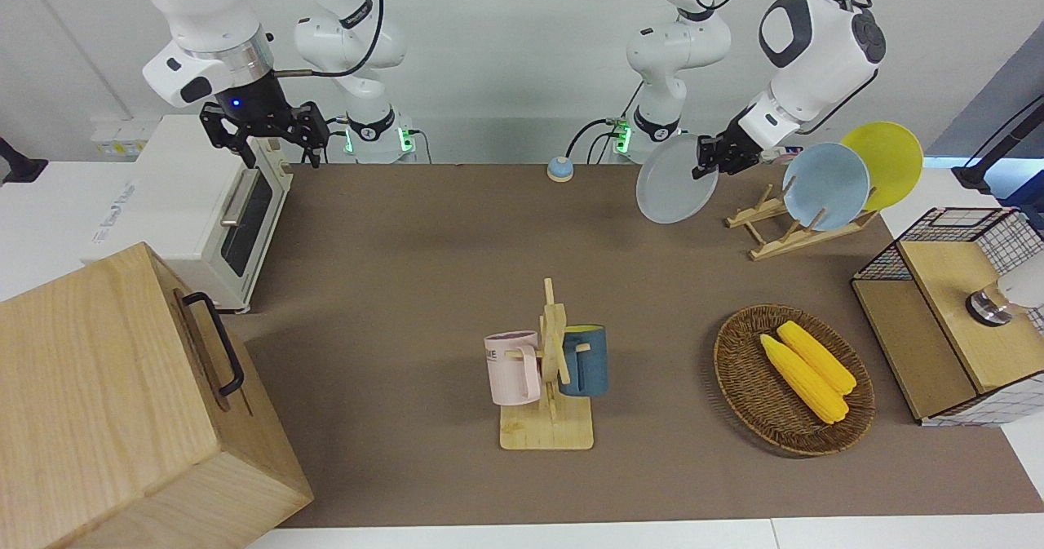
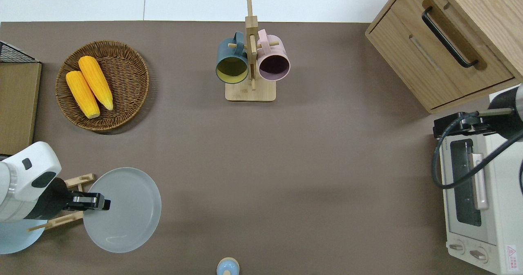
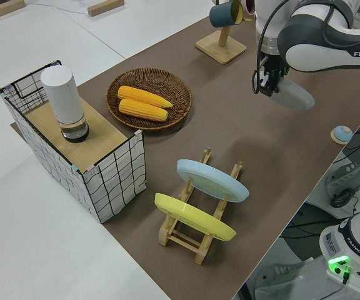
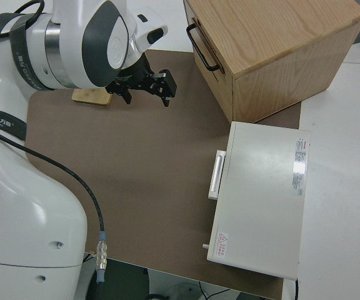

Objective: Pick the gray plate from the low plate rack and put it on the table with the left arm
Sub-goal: 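Carry the plate away from the rack and lower it onto the table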

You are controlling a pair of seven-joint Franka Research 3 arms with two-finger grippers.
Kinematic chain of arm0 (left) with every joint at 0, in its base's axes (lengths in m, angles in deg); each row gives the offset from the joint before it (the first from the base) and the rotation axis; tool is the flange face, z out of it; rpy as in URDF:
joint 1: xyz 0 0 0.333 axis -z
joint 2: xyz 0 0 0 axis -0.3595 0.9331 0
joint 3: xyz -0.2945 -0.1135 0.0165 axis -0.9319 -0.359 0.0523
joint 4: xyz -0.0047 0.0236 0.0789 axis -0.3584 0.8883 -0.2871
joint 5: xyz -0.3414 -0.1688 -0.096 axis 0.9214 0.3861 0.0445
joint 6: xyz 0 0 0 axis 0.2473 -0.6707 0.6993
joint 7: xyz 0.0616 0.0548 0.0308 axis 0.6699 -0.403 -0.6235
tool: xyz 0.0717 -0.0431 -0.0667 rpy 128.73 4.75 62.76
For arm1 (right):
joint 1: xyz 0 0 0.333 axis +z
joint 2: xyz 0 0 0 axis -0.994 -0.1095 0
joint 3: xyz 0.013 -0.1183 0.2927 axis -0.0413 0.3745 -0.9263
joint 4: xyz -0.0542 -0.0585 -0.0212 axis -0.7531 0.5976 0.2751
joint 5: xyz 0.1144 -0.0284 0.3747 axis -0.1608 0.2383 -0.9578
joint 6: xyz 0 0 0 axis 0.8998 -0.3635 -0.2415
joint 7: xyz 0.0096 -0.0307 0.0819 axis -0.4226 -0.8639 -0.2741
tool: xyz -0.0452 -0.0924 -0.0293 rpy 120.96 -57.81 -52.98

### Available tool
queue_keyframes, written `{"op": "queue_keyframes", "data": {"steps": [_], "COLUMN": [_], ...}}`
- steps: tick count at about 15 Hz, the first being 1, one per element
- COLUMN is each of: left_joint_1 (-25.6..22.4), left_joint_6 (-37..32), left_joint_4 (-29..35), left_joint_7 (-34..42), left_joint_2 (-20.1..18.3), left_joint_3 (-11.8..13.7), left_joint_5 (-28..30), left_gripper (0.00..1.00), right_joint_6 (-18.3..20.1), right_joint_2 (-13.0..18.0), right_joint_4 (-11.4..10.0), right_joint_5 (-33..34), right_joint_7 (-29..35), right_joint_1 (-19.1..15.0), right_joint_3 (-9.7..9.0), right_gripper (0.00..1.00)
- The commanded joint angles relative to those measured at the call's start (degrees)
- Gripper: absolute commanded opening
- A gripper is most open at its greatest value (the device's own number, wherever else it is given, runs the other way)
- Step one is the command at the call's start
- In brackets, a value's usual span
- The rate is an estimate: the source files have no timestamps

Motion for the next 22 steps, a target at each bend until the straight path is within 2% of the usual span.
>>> {"op": "queue_keyframes", "data": {"steps": [1,11,19,22], "left_joint_1": [1.98,2.78,3.57,3.57], "left_joint_6": [4.32,18.21,24.19,24.28], "left_joint_4": [3.92,14.30,16.15,16.15], "left_joint_7": [-0.02,9.03,12.20,12.29], "left_joint_2": [-0.91,0.31,4.71,4.80], "left_joint_3": [0.15,0.06,-0.11,-0.11], "left_joint_5": [2.40,4.86,4.95,4.86], "left_gripper": [0.00,0.00,0.00,0.00], "right_joint_6": [0.34,0.34,0.34,0.34], "right_joint_2": [-0.11,-0.11,-0.11,-0.11], "right_joint_4": [0.29,0.29,0.29,0.29], "right_joint_5": [-0.24,-0.16,-0.24,-0.24], "right_joint_7": [0.22,0.22,0.22,0.22], "right_joint_1": [-0.13,-0.13,-0.13,-0.13], "right_joint_3": [-0.17,-0.17,-0.17,-0.17], "right_gripper": [0.983,0.983,0.983,0.983]}}
